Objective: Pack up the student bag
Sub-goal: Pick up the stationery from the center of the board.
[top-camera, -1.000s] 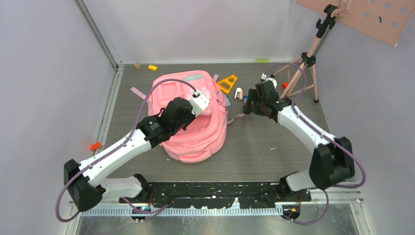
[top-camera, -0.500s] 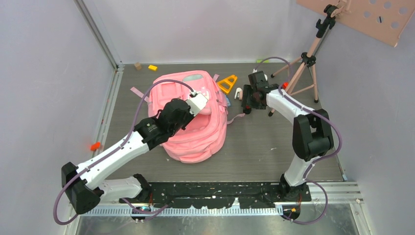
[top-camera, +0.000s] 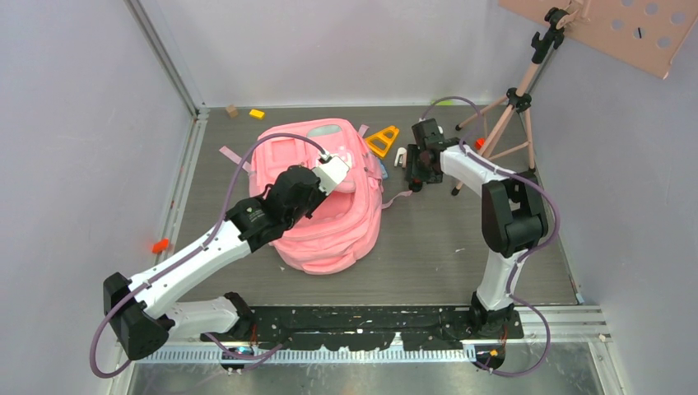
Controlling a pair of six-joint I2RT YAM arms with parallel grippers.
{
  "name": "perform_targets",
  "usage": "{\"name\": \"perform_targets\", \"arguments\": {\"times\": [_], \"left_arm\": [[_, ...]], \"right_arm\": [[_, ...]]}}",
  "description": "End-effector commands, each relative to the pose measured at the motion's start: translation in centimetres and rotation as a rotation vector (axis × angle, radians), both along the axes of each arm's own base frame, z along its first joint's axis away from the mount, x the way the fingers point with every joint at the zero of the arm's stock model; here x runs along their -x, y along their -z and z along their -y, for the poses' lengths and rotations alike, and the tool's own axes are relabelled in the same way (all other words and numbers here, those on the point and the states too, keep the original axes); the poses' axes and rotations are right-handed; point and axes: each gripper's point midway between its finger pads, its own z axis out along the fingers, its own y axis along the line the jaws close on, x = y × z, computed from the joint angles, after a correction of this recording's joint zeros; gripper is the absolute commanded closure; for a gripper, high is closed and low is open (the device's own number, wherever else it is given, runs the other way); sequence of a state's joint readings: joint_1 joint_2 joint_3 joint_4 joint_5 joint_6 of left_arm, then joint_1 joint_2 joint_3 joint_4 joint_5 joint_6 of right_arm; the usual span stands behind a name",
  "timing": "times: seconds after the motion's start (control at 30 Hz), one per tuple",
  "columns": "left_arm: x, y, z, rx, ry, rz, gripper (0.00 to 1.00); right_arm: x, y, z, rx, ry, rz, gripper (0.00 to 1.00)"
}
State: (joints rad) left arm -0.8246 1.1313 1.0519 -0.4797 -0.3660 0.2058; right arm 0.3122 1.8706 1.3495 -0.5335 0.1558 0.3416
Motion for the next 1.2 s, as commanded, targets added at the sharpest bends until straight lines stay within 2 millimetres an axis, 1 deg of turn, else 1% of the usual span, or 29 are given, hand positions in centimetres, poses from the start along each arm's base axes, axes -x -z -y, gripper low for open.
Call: {"name": "perform_targets", "arguments": {"times": [0.0,0.17,0.23,0.3,0.33,0.37,0.43,0.47,0.5,0.53,0.57,0.6,0.63,0.67,0.7,0.73,0.77,0.8,0.83,0.87,0.9,0.93,0.97,1.0,1.03,1.07,1.1,1.13,1.17], "left_arm": [[-1.2,-3.9,1.1,0.134,-0.016,0.102,1.0],[-1.2,-3.8,1.1,0.131,-0.017,0.101,1.0],[-1.2,-3.9,1.1,0.133,-0.016,0.102,1.0],[-1.2,-3.9,1.1,0.134,-0.016,0.103,1.0],[-1.2,-3.9,1.1,0.134,-0.016,0.103,1.0],[-1.1,-4.0,1.1,0.135,-0.016,0.104,1.0],[-1.1,-4.0,1.2,0.141,-0.015,0.099,1.0],[-1.1,-4.2,1.2,0.148,-0.013,0.101,1.0],[-1.0,-4.2,1.3,0.152,-0.01,0.097,1.0],[-1.0,-4.2,1.4,0.157,-0.009,0.094,1.0],[-1.0,-4.3,1.4,0.165,-0.009,0.089,1.0],[-1.0,-4.3,1.5,0.174,-0.009,0.08,1.0],[-1.1,-4.3,1.5,0.182,-0.009,0.069,1.0],[-1.1,-4.2,1.6,0.193,-0.008,0.057,1.0],[-1.1,-4.2,1.6,0.204,-0.002,0.04,1.0],[-1.1,-4.5,1.7,0.215,-0.003,0.034,1.0],[-1.0,-4.5,1.8,0.224,0.002,0.021,1.0],[-1.1,-4.6,1.9,0.234,0.007,0.014,1.0],[-1.1,-4.7,2.0,0.245,0.016,0.005,1.0],[-1.1,-4.7,2.2,0.253,0.024,-0.003,1.0],[-1.2,-4.7,2.2,0.258,0.023,-0.011,1.0],[-1.4,-4.5,2.2,0.259,0.02,-0.026,1.0],[-1.6,-4.5,2.2,0.261,0.014,-0.039,1.0],[-1.8,-4.3,2.2,0.262,0.008,-0.055,1.0],[-2.0,-4.2,2.1,0.265,0.005,-0.068,1.0],[-2.2,-4.1,2.1,0.269,0.002,-0.081,1.0],[-2.2,-3.9,2.1,0.273,0.004,-0.093,1.0],[-2.2,-3.9,2.1,0.28,0.006,-0.1,1.0],[-2.2,-3.8,2.0,0.285,0.006,-0.104,1.0]], "right_arm": [[-2.1,-1.7,-0.1,0.01,0.0,0.062,0.4],[-2.8,-1.7,-0.4,0.006,-0.004,0.065,0.42],[-2.8,-1.6,-0.4,0.008,-0.005,0.06,0.45],[-2.8,-1.5,-0.3,0.014,-0.005,0.054,0.5],[-2.7,-1.4,-0.2,0.021,-0.003,0.049,0.55],[-2.5,-1.3,0.0,0.03,0.0,0.043,0.59],[-2.2,-1.4,0.2,0.039,0.002,0.035,0.75],[-2.2,-1.7,0.3,0.039,0.002,0.04,0.79],[-2.0,-2.2,0.5,0.041,0.005,0.047,0.87],[-1.9,-2.6,0.5,0.04,0.008,0.052,0.9],[-1.6,-3.5,0.6,0.037,0.011,0.065,0.97],[-1.4,-4.0,0.6,0.031,0.014,0.071,0.98],[-1.0,-5.3,0.6,0.017,0.014,0.09,0.99],[-0.7,-5.9,0.4,0.004,0.017,0.102,0.99],[-0.2,-7.4,0.2,-0.02,0.014,0.131,1.0],[0.2,-8.1,-0.2,-0.042,0.018,0.145,1.0],[0.9,-9.7,-0.5,-0.07,0.013,0.179,1.0],[1.3,-10.4,-1.1,-0.091,0.008,0.196,1.0],[2.0,-11.8,-1.4,-0.113,0.001,0.236,1.0],[2.4,-12.6,-2.3,-0.129,-0.013,0.263,1.0],[3.4,-13.6,-3.3,-0.144,-0.04,0.292,1.0],[3.7,-14.4,-3.8,-0.151,-0.05,0.324,1.0],[4.8,-15.5,-5.0,-0.166,-0.087,0.355,1.0],[4.9,-16.3,-5.5,-0.164,-0.099,0.394,1.0],[6.1,-17.2,-6.8,-0.175,-0.142,0.424,1.0],[6.2,-17.9,-7.3,-0.171,-0.16,0.464,1.0],[7.4,-18.6,-8.6,-0.185,-0.205,0.49,0.99],[7.5,-19.4,-9.2,-0.189,-0.226,0.529,1.0],[8.6,-19.7,-10.4,-0.203,-0.272,0.548,1.0]]}}
